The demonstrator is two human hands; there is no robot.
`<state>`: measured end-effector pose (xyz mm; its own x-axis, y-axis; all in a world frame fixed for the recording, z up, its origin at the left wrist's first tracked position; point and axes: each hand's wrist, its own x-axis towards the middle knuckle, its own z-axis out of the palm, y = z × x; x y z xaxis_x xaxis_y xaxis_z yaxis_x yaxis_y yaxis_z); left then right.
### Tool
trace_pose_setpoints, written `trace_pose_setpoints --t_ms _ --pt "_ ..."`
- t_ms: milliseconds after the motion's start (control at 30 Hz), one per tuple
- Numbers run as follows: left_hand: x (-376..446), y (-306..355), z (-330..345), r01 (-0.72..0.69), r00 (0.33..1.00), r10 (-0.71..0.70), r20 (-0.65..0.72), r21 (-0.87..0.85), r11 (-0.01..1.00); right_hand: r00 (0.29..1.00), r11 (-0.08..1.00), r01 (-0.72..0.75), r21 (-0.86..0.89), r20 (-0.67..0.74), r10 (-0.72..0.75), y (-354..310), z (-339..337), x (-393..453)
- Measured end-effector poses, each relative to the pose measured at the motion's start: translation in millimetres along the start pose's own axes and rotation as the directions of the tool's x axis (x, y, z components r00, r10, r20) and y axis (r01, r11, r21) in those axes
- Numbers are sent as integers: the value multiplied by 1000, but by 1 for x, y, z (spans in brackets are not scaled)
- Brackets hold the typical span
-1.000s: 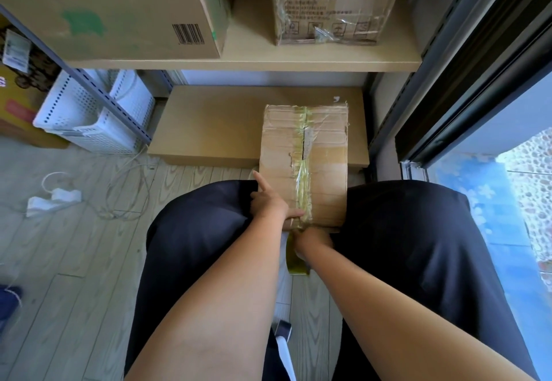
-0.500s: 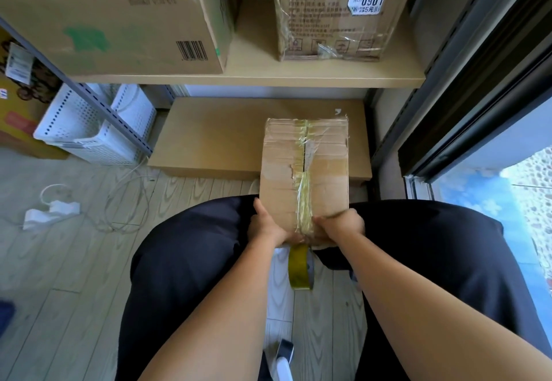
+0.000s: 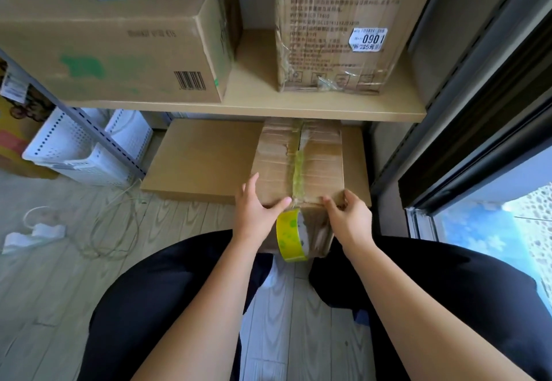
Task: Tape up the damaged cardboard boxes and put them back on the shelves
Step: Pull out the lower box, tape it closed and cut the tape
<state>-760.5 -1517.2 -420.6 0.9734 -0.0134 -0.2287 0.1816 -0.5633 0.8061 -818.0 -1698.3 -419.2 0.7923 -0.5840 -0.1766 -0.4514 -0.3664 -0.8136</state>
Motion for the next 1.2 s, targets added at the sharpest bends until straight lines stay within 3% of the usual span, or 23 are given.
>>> trace_pose_setpoints --t_ms 133,267,367,433,533,600,667,700,733,767,833,867,967,1000,1100,1200 --pt "11 -9 18 -5 1000 5 29 28 1000 993 999 -20 -49 116 26 -4 12 42" --pt "36 -13 30 -7 993 -25 114 265 964 969 983 -27 -181 238 71 7 24 72" --pt "49 -7 34 1 983 -73 167 394 919 961 977 -85 -196 243 133 17 26 74" --pt "46 -5 40 -92 992 32 124 517 851 966 977 -59 -204 237 108 16 25 70" --pt "40 -9 50 -308 940 312 135 726 615 967 979 -23 -201 243 72 13 24 57" --pt "42 -13 54 -407 898 377 226 752 518 989 981 -36 -189 132 62 14 25 39" --pt "46 -17 58 -479 858 416 300 758 442 989 970 34 -242 -129 -67 16 29 18" --pt "48 -18 60 -500 847 421 325 757 421 978 945 85 -317 -154 -139 16 30 9" --pt "50 -19 63 -511 843 413 345 755 412 984 915 136 -381 -59 -170 17 33 2" --pt "52 -21 65 -513 844 396 361 760 400 980 893 188 -408 133 -145 19 38 -3" --pt "56 -25 66 -516 842 383 380 773 368 880 899 207 -386 475 1 23 48 -5" --pt "59 -26 66 -523 836 389 386 774 356 840 925 161 -345 540 55 23 52 -4" --pt "63 -25 66 -542 822 409 397 768 343 801 974 -152 -168 557 221 16 58 4" --pt "62 -26 67 -543 819 416 396 769 338 799 970 -185 -156 551 241 14 60 7" --pt "66 -24 66 -552 818 403 410 756 351 826 960 -136 -243 507 246 10 64 12" --pt "74 -19 54 -593 805 369 465 661 461 798 954 -170 -249 533 281 4 66 14"
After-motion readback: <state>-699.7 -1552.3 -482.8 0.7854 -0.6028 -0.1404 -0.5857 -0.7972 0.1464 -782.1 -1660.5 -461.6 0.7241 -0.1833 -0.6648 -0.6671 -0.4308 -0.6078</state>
